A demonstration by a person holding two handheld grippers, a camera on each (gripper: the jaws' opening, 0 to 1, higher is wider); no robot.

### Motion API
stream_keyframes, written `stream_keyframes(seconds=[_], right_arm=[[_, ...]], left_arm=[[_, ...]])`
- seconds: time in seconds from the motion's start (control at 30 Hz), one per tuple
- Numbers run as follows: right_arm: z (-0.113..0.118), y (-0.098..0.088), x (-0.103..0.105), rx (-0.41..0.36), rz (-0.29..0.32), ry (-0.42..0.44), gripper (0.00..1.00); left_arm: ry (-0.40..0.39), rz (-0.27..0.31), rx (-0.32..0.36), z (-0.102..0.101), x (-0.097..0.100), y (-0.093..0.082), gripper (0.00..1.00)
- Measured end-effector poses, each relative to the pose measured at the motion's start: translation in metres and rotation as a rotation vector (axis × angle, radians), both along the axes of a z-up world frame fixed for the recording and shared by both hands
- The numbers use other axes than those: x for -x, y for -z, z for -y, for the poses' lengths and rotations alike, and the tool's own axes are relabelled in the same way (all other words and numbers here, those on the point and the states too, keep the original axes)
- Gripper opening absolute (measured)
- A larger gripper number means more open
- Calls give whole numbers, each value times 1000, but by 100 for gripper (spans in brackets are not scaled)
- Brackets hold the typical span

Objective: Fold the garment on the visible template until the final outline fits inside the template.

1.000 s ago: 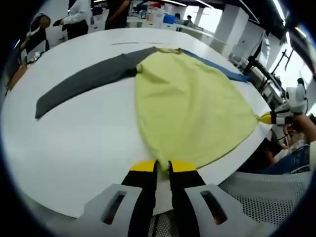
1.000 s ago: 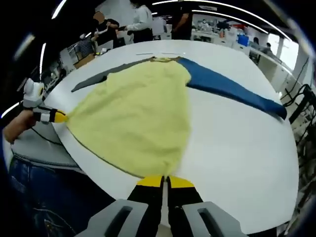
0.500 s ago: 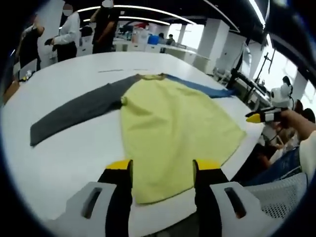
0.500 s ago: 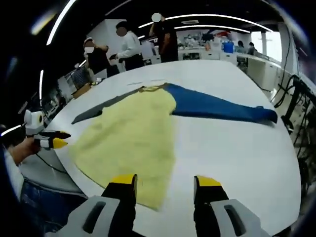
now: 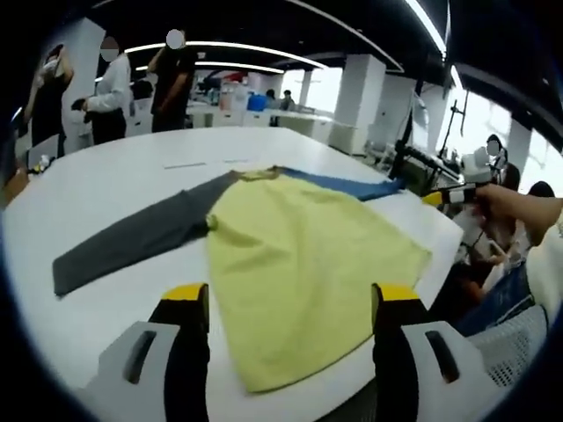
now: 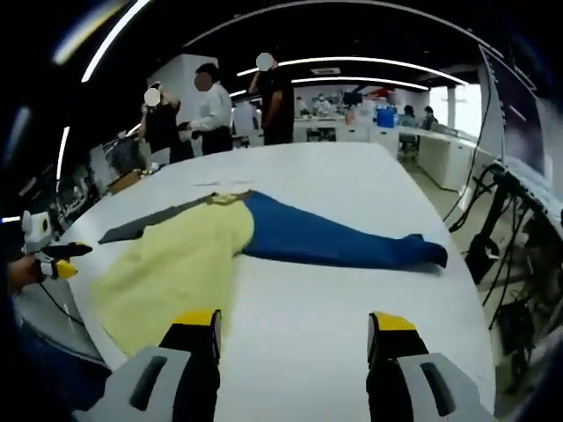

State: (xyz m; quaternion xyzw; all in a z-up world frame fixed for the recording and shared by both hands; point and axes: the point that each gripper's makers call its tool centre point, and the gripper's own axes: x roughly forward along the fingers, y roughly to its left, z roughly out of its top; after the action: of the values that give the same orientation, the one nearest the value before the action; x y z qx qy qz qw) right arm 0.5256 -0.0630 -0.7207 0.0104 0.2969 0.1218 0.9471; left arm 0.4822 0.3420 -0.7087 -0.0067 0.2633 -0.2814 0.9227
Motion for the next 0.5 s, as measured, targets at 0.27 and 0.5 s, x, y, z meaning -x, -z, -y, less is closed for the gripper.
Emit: stream_keyframes(seconds=[0.27,0.5], right_arm=[[42,-13,-25,64,59,63,66],[73,-17,-43,126,85,87,55]], left_arm=[[4,43,10,4,-5,-9,84],[7,79,28,6,-8,-16,92]])
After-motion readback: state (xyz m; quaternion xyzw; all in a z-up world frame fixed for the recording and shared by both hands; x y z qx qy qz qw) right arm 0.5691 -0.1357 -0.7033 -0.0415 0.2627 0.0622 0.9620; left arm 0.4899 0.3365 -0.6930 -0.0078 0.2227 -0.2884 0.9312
